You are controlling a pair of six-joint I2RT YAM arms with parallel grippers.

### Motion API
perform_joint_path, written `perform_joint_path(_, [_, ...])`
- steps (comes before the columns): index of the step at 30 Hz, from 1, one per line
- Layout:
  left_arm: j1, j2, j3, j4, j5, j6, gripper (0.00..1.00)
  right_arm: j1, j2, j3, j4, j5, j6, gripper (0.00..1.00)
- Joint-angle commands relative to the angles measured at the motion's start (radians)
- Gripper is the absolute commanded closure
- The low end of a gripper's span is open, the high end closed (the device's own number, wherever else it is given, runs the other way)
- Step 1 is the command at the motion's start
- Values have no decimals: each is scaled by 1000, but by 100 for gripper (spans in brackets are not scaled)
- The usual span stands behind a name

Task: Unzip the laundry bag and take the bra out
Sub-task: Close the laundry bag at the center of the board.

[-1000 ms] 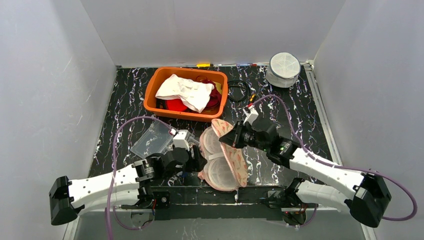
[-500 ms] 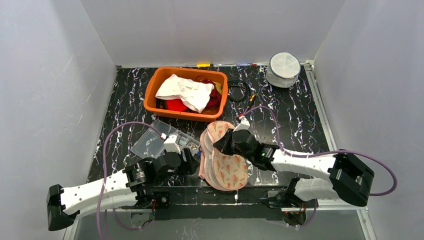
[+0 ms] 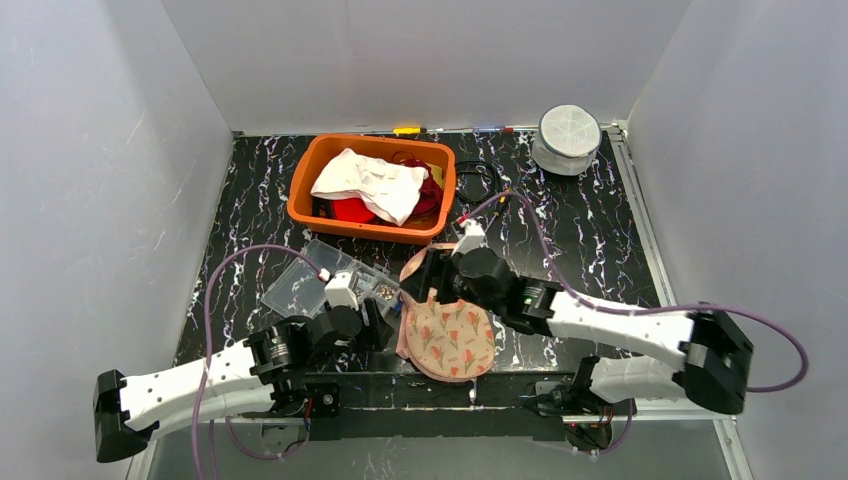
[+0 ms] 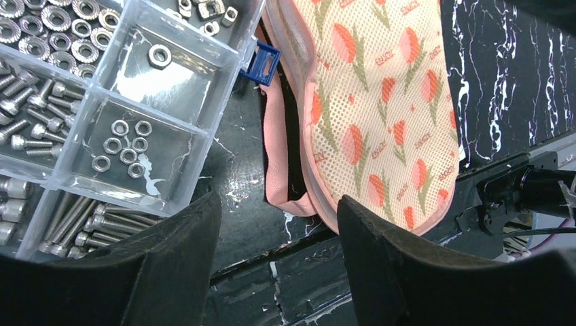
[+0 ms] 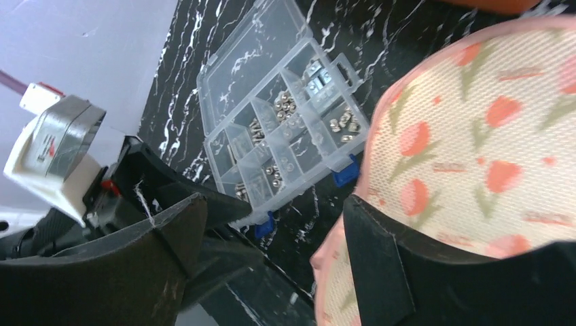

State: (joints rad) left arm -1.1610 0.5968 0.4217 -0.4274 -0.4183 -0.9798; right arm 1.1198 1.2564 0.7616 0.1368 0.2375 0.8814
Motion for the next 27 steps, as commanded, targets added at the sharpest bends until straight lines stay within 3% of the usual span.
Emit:
perform_joint_path(1, [-5, 7, 72, -52, -53, 41, 39, 0, -183, 10, -207, 113, -177, 18])
perform_joint_path(8, [-4, 100, 170, 30, -32, 199, 39, -2, -444, -159, -363, 215, -239, 12])
perform_joint_path(15, [-3, 314, 269, 234, 141, 329, 41, -12, -561, -365, -282, 271, -123, 12])
perform_joint_path(21, [20, 507, 294, 318, 212, 311, 53, -12, -570, -433, -214, 275, -79, 13])
perform_joint_path(27, [111, 594, 242, 333, 240, 229, 64, -14, -533, -425, -231, 299, -52, 12])
